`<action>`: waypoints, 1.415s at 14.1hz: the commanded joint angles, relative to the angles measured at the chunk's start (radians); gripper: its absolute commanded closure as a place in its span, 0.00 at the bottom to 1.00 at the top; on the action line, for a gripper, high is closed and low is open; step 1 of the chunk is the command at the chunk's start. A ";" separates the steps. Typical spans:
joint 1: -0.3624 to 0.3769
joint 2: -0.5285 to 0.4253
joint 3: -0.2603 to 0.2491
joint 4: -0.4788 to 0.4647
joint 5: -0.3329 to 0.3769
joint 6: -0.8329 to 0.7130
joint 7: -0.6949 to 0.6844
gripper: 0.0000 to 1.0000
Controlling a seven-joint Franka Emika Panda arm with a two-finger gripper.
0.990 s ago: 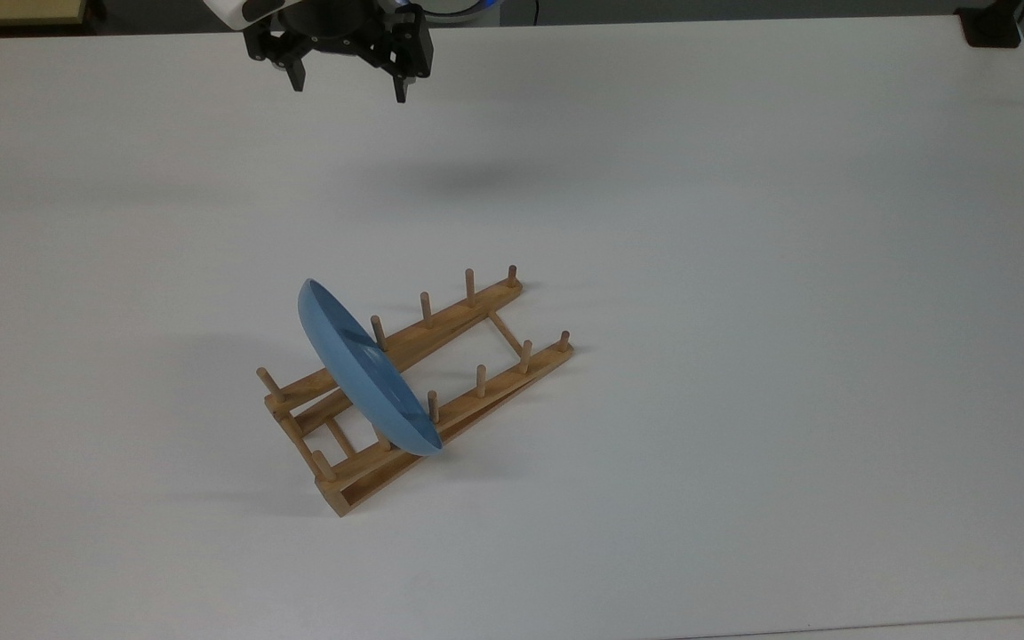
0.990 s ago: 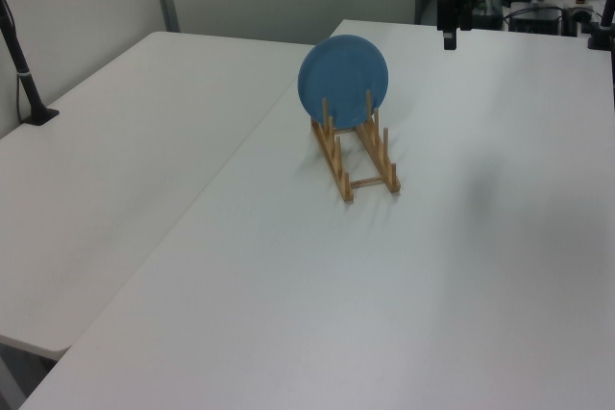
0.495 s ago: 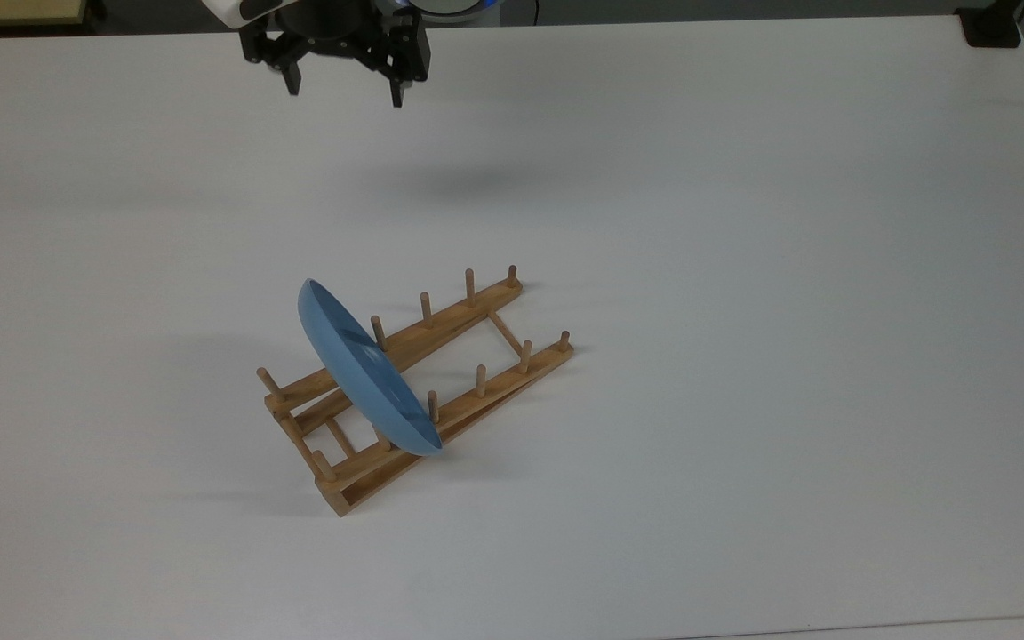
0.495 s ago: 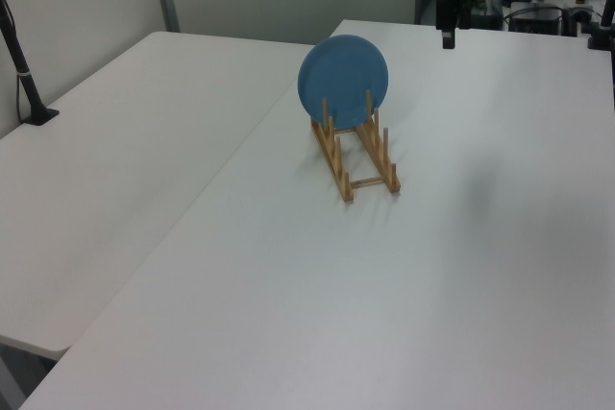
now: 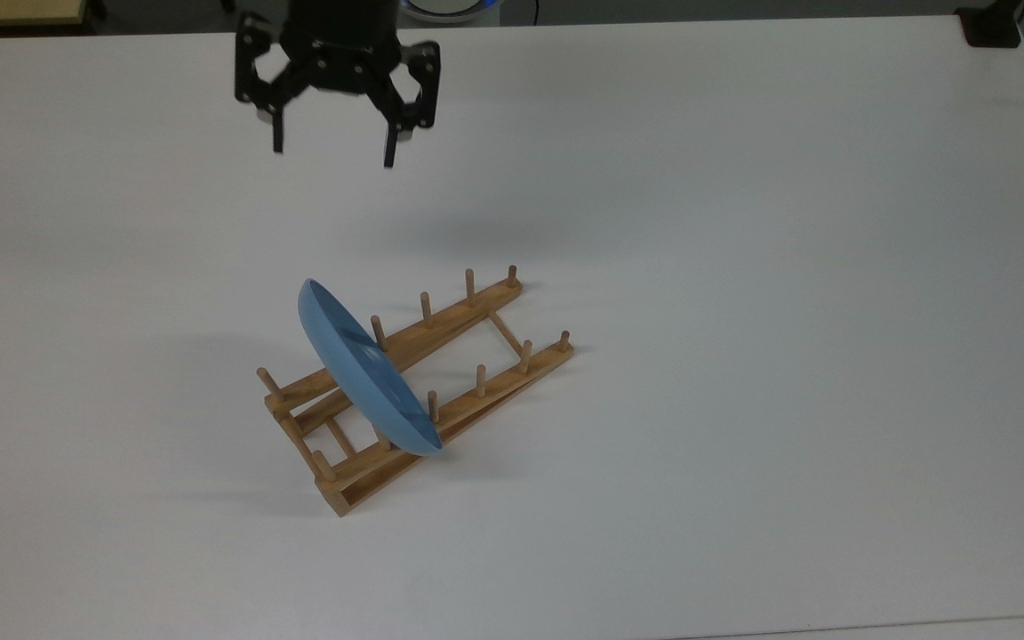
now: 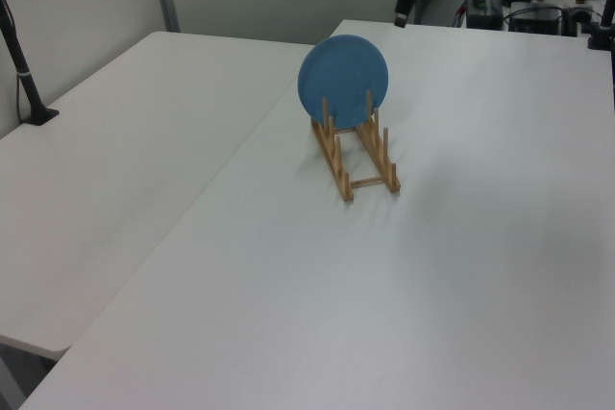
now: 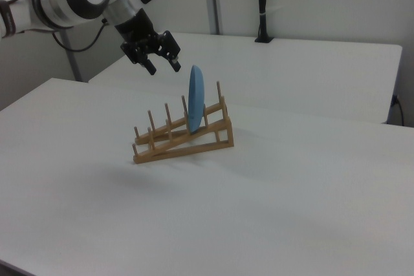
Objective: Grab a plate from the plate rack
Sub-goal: 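Lower the open gripper onto the rim of the blue plate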
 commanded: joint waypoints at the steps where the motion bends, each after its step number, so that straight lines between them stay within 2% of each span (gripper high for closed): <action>1: 0.028 0.072 -0.003 0.010 -0.120 0.127 -0.005 0.26; 5: 0.028 0.155 -0.005 0.061 -0.203 0.216 -0.003 0.29; 7: 0.028 0.170 -0.009 0.064 -0.219 0.247 -0.006 0.30; 13: 0.024 0.236 -0.011 0.064 -0.321 0.314 0.000 0.45; 15: 0.024 0.238 -0.014 0.064 -0.338 0.317 -0.002 0.55; 20: 0.019 0.236 -0.029 0.064 -0.391 0.351 -0.011 0.91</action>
